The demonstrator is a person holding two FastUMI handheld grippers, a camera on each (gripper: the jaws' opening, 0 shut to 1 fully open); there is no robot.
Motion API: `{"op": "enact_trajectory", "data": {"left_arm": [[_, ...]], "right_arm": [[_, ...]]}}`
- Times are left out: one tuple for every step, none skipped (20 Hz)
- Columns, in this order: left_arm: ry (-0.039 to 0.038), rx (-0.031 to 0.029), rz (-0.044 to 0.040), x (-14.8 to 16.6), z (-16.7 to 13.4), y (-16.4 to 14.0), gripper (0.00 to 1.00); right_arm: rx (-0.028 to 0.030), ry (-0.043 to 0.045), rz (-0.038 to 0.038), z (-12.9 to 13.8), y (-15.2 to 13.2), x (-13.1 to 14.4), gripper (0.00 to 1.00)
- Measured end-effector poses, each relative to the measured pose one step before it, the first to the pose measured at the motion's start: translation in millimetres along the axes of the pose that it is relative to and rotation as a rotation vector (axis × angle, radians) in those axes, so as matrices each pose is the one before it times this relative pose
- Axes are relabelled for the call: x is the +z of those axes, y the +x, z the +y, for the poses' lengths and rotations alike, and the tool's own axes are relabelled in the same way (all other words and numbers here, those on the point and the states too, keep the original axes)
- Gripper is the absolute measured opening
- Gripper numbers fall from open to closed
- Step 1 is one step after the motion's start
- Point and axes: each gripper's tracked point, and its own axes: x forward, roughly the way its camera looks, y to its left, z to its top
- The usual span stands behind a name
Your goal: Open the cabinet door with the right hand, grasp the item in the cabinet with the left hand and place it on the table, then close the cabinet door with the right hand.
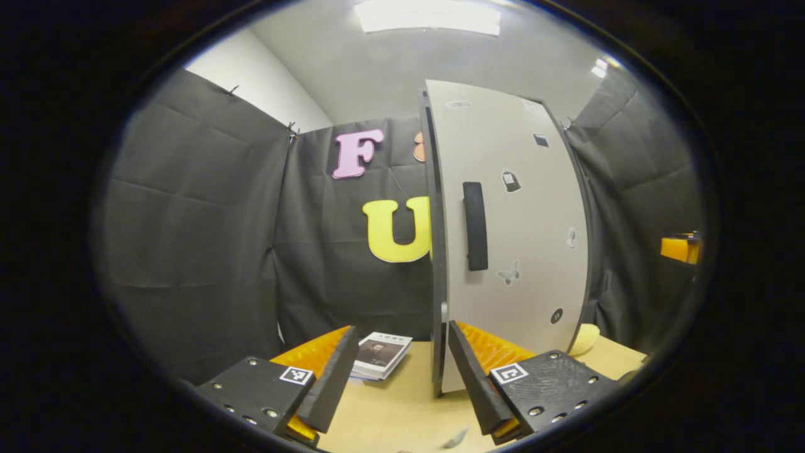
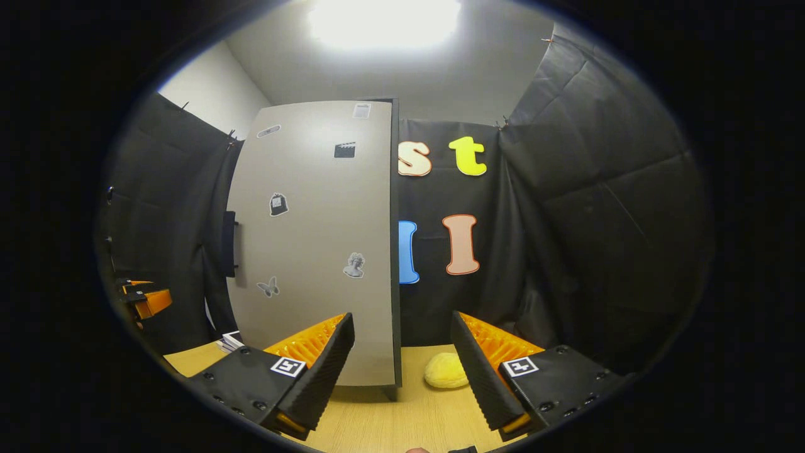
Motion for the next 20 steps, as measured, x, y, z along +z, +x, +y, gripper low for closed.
{"op": "enact_trajectory", "data": {"left_arm": [[0.00405,0.00028,-0.00005,-0.56,-0.56,-0.48,0.87],[0.0016,0.00042,0.00049,-1.76,-0.64,1.86,0.87],[-0.00052,-0.00164,0.00029,-0.7,-0.21,-0.69,0.87],[-0.00056,-0.00044,0.00036,0.65,0.12,0.4,0.87],[0.00032,-0.00072,0.00075,-0.73,-0.13,0.28,0.87],[0.00188,-0.00016,0.00054,0.12,0.81,1.5,0.87],[0.00312,0.00013,-0.00007,-0.32,0.06,0.97,0.87],[0.00319,-0.00048,-0.00096,-0.21,0.35,-0.35,0.87],[0.00354,0.00067,-0.00026,1.01,0.59,0.14,0.87],[0.00267,-0.00049,-0.0011,-0.57,-0.03,0.66,0.87],[0.0017,-0.00006,-0.00022,0.42,-0.43,1.11,0.87],[0.00032,-0.00108,0.00027,-0.25,-0.31,-0.31,0.87],[0.00025,-0.00141,-0.00042,0.32,-0.37,0.98,0.87],[0.00085,-0.00013,-0.00002,-1.09,-0.28,0.85,0.87],[0.00082,-0.00137,0.00001,0.44,-0.67,0.01,0.87],[0.0007,-0.00059,0.00034,0.0,-0.09,-0.56,0.87],[0.00088,-0.00021,0.00038,-0.12,0.21,1.35,0.87],[0.00042,0.00086,-0.0006,-0.19,0.7,-0.1,0.87],[-0.00026,0.00089,-0.00033,-0.16,0.8,2.28,0.87],[-0.00117,0.00025,-0.00036,1.21,0.72,1.12,0.87]], "right_arm": [[-0.00092,-0.00152,-0.00273,0.19,0.56,0.2,0.98],[0.00003,-0.00123,-0.00078,1.35,0.62,-0.73,0.98],[-0.00076,0.00017,-0.00058,0.4,0.54,-0.61,0.98],[-0.00121,0.00095,-0.00109,0.69,0.41,-0.05,0.98],[-0.00074,0.0017,0.00043,0.1,0.64,-0.18,0.98],[-0.00027,0.00242,0.00108,1.4,0.31,-0.73,0.98],[-0.00005,0.00199,0.00032,-0.21,0.66,0.05,0.98],[-0.00102,0.00104,0.00052,0.01,1.3,-0.61,0.98],[0.0001,-0.00027,0.00221,-0.6,2.34,-1.08,0.98],[-0.0007,0.00009,-0.00095,0.68,1.04,-0.28,0.98],[-0.00099,-0.00064,-0.00074,-1.16,2.02,1.43,0.98],[-0.00056,-0.00034,-0.00218,0.35,0.48,-0.02,0.98],[-0.00071,-0.00112,-0.00149,0.13,0.61,0.78,0.98],[-0.0025,-0.00057,-0.00095,0.8,-0.09,-0.39,0.98],[-0.00067,0.00078,0.00032,-0.15,0.66,-0.41,0.98],[0.00059,0.00209,-0.00034,-0.05,-0.17,-0.11,0.98],[-0.00019,0.00114,-0.00057,-0.1,-0.3,0.62,0.98],[-0.0015,-0.00029,-0.00087,0.66,0.47,0.06,0.99],[-0.00071,-0.00173,0.0,-0.21,0.36,0.93,0.99],[0.00002,-0.00149,-0.00059,0.01,0.58,0.08,0.99]]}}
